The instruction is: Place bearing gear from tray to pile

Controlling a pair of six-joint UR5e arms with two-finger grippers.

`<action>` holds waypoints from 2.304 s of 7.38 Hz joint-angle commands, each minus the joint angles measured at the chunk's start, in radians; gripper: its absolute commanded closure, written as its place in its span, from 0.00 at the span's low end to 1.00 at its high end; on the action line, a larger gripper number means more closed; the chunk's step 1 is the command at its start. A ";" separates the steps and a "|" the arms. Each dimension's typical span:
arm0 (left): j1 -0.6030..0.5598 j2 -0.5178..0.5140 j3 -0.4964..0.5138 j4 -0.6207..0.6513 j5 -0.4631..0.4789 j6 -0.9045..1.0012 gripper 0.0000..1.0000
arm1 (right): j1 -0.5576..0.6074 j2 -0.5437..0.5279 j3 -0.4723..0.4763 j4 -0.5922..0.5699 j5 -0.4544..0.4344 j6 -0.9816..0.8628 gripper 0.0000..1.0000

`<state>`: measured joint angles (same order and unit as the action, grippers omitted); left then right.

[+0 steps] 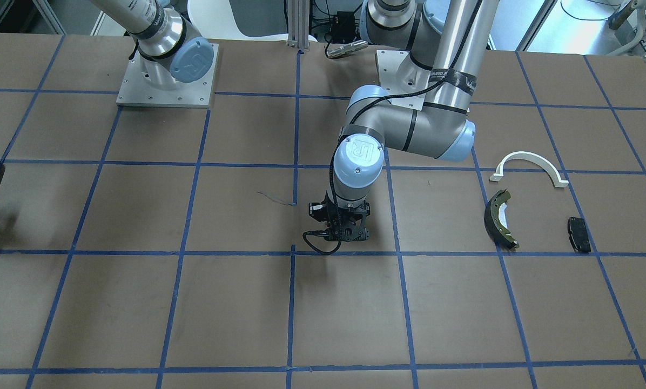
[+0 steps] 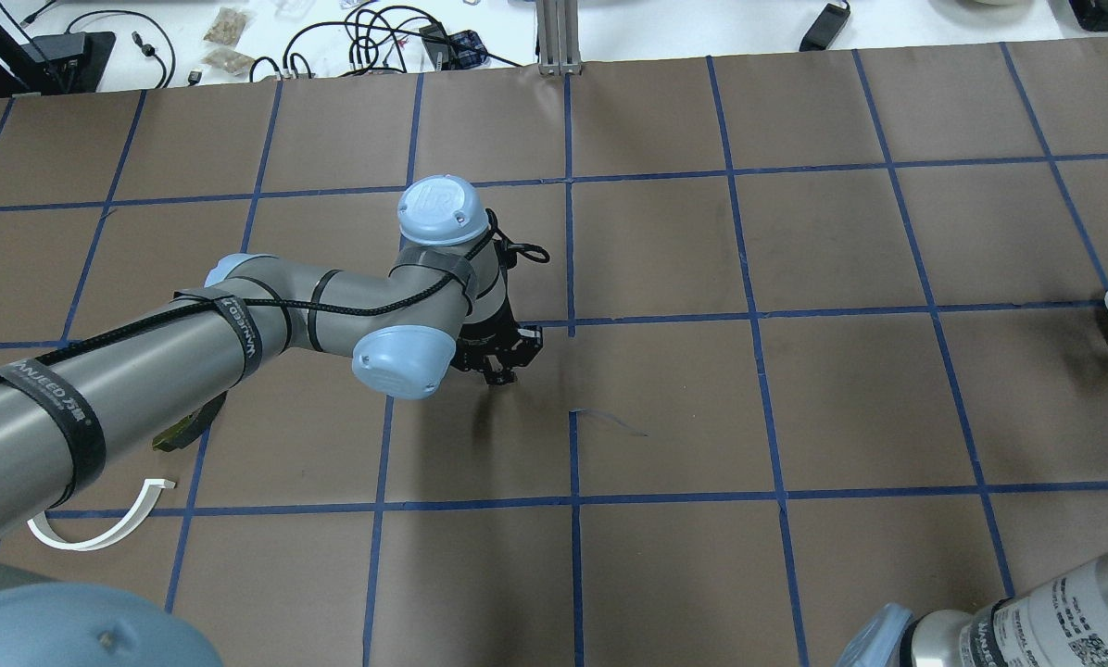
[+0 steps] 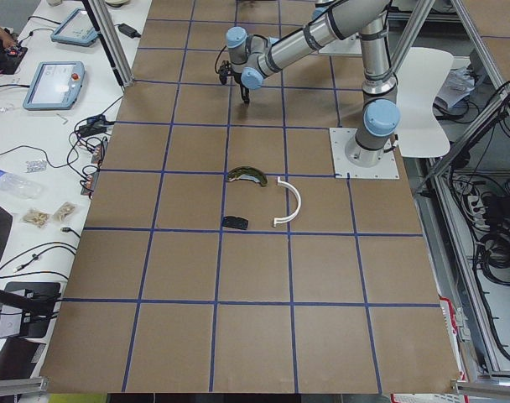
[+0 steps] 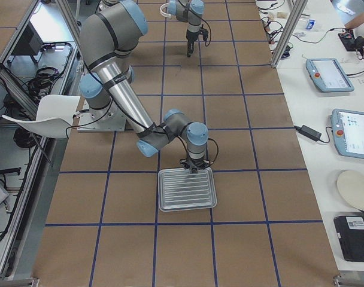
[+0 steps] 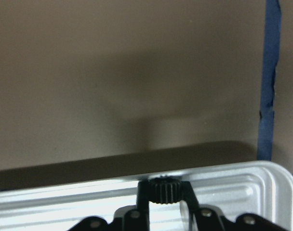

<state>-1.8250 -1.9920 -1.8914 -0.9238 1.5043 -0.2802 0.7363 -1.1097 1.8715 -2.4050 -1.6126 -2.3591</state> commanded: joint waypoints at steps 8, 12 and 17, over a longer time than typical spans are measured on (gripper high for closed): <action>0.617 0.111 0.210 -0.342 0.127 0.627 1.00 | 0.350 -0.163 0.002 0.150 0.014 0.894 0.95; 0.846 0.058 0.199 -0.328 0.149 0.872 1.00 | 0.862 -0.154 -0.008 0.126 0.011 1.766 0.95; 0.856 0.016 0.098 -0.270 0.125 0.871 1.00 | 1.348 -0.066 -0.056 0.106 0.011 2.556 0.89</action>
<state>-0.9721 -1.9741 -1.7655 -1.2144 1.6364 0.5865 1.9836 -1.2133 1.8446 -2.2968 -1.6022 0.0239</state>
